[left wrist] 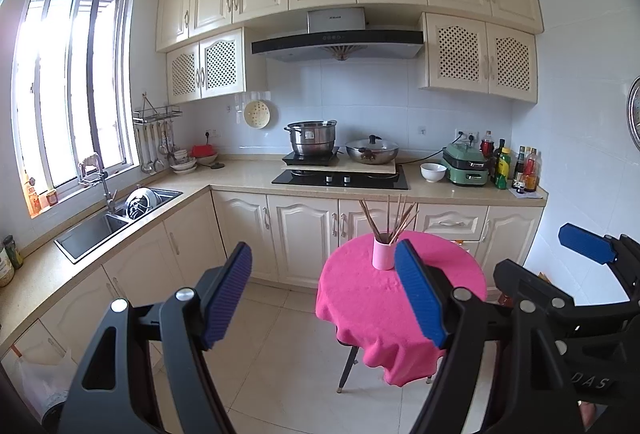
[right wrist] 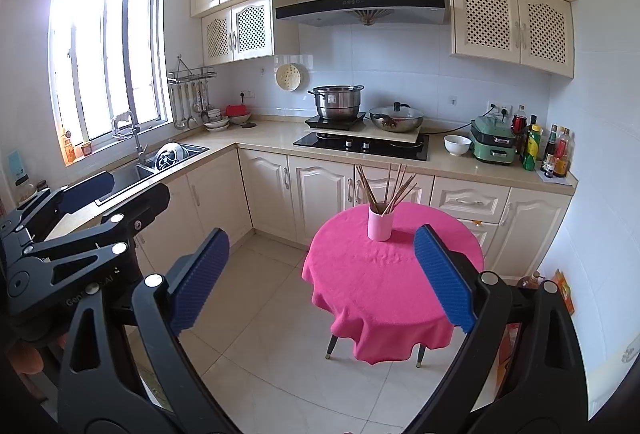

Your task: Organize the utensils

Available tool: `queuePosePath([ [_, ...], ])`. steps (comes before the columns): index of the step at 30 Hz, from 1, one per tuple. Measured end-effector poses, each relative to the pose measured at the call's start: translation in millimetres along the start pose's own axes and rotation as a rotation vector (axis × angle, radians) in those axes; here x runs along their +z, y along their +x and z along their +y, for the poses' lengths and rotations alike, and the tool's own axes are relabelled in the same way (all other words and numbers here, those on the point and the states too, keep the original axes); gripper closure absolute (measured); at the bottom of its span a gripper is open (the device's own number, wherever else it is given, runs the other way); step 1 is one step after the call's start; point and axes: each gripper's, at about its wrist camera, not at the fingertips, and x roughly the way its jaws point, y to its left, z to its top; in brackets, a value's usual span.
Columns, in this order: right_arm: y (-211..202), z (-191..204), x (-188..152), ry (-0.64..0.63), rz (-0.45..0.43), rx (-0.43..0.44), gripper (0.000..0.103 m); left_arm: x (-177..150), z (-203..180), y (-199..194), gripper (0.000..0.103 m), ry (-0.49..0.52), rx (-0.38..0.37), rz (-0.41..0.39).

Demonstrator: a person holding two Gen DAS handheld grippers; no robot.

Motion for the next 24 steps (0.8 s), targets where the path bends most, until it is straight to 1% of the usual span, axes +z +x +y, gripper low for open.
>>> queuePosePath([
  [17,3,-4,2,0.001,0.004,0.004,0.011,0,5,1,0.03,0.004,0.006,0.005],
  [24,6,-4,0,0.004,0.008,0.012,0.011,1,11,8,0.03,0.011,0.01,0.012],
])
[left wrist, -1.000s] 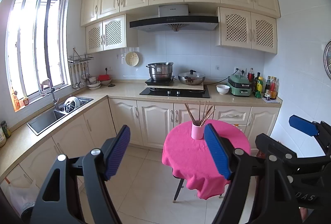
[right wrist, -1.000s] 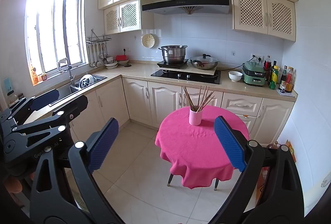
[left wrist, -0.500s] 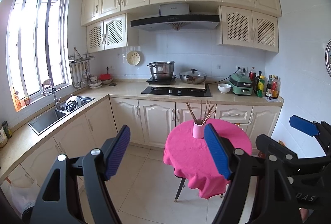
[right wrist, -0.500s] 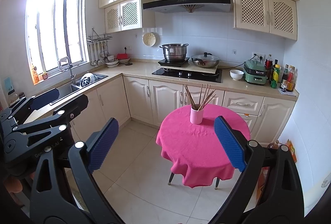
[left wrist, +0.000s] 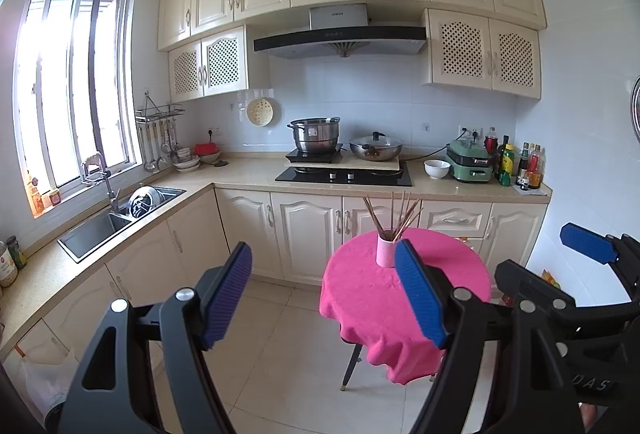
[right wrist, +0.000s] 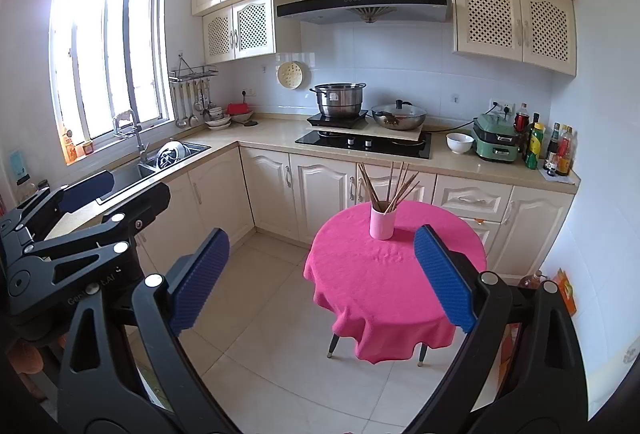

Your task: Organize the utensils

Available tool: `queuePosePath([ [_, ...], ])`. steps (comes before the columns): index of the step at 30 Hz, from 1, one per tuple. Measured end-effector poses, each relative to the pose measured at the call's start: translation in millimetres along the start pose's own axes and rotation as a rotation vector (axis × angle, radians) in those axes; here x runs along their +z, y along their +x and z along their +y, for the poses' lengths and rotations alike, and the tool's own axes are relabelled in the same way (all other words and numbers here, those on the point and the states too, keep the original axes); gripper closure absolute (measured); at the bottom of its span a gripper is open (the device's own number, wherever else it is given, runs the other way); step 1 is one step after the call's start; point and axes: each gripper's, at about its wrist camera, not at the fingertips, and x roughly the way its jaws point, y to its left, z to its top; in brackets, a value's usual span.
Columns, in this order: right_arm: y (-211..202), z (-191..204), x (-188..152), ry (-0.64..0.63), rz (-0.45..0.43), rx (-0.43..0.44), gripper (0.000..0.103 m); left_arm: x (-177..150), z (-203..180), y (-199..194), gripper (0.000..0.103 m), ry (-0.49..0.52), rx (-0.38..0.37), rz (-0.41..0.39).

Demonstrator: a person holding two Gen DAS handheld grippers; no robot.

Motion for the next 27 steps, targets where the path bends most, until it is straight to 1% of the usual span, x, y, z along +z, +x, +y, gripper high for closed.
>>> queuePosePath([
  [7,6,-2,1,0.007,0.007,0.008,0.011,4,3,5,0.03,0.01,0.009,0.003],
  [19,23,-8,0,0.019,0.017,0.033,0.011,8,-4,22,0.03,0.019,0.031,0.018],
  [27,47,-28,3,0.036,0.033,0.067,0.011,15,-16,45,0.03,0.029,0.059,0.034],
])
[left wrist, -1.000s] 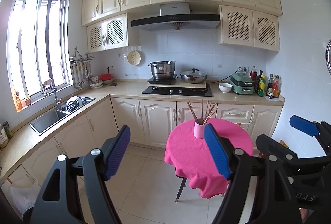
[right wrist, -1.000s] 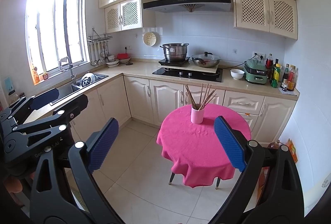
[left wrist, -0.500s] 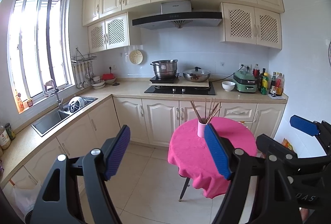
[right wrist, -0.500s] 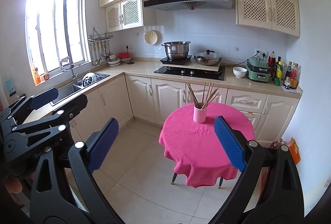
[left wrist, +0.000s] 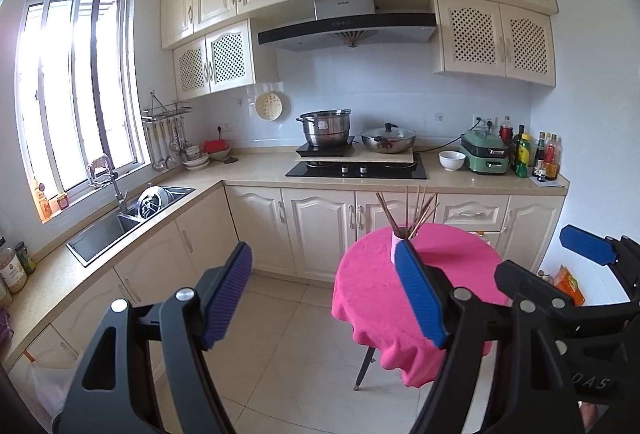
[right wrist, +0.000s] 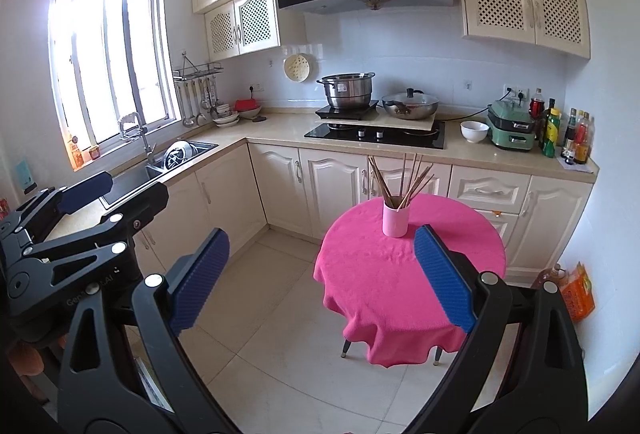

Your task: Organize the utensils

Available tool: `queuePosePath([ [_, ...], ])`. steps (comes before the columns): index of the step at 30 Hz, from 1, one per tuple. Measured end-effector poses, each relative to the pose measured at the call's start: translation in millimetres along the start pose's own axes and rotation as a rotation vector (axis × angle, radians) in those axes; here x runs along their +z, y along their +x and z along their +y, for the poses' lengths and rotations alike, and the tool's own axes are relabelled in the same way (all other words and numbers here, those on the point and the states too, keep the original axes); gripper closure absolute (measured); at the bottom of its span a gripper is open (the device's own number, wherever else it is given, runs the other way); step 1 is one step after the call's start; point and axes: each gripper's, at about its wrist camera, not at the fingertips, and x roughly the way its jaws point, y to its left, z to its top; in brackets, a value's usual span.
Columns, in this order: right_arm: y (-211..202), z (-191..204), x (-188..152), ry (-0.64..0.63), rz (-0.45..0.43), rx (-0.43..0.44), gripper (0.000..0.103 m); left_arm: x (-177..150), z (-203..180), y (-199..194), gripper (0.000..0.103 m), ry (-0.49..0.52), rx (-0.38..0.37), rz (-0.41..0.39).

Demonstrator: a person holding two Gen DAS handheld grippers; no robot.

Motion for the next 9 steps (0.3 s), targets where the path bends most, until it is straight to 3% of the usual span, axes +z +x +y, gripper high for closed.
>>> queuePosePath([
  [9,64,-67,10,0.039,0.057,0.046,0.011,13,-48,71,0.03,0.02,0.031,0.076],
])
